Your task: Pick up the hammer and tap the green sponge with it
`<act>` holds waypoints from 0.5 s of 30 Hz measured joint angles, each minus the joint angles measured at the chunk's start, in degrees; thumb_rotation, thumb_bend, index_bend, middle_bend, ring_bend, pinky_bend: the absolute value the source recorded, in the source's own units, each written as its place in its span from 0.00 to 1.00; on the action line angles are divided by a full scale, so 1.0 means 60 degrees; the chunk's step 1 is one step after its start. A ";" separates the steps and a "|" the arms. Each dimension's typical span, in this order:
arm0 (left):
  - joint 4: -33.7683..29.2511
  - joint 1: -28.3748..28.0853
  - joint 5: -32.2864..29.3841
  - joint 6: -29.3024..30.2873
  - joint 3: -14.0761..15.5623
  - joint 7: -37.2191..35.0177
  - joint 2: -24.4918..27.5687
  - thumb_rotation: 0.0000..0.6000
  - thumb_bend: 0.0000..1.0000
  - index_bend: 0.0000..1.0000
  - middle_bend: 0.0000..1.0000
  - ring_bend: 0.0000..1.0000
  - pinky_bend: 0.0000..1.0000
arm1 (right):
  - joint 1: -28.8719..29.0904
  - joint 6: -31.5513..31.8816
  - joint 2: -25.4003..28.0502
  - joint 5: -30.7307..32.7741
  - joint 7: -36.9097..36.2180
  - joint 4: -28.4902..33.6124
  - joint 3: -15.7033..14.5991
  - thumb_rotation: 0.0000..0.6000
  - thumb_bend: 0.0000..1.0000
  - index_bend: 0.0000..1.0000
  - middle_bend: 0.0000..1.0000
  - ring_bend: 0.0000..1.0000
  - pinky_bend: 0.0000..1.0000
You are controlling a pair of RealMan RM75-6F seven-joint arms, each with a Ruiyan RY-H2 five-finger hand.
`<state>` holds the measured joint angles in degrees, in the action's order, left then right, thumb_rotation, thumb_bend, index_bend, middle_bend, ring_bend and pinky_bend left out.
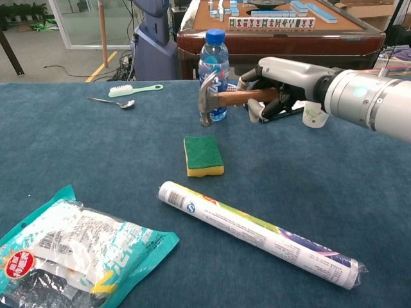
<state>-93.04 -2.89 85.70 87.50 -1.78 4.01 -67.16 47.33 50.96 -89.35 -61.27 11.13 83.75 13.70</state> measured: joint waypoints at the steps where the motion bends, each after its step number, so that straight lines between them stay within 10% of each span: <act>1: 0.0002 0.0007 -0.0004 0.0001 0.0002 -0.0004 0.0004 1.00 0.25 0.20 0.04 0.01 0.01 | 0.0027 -0.0012 -0.0125 -0.0024 0.0022 -0.0139 -0.0037 1.00 1.00 0.66 0.80 0.73 0.83; 15: 0.0130 0.0079 -0.0066 -0.0009 0.0024 -0.0052 -0.0033 1.00 0.25 0.20 0.04 0.01 0.01 | 0.0384 -0.0422 -0.1564 -0.0464 -0.0025 -0.2313 -0.0377 1.00 1.00 0.67 0.80 0.74 0.83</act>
<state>-92.26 -2.41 85.30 87.44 -1.63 3.70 -67.36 49.63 48.42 -98.73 -64.05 10.98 69.87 11.44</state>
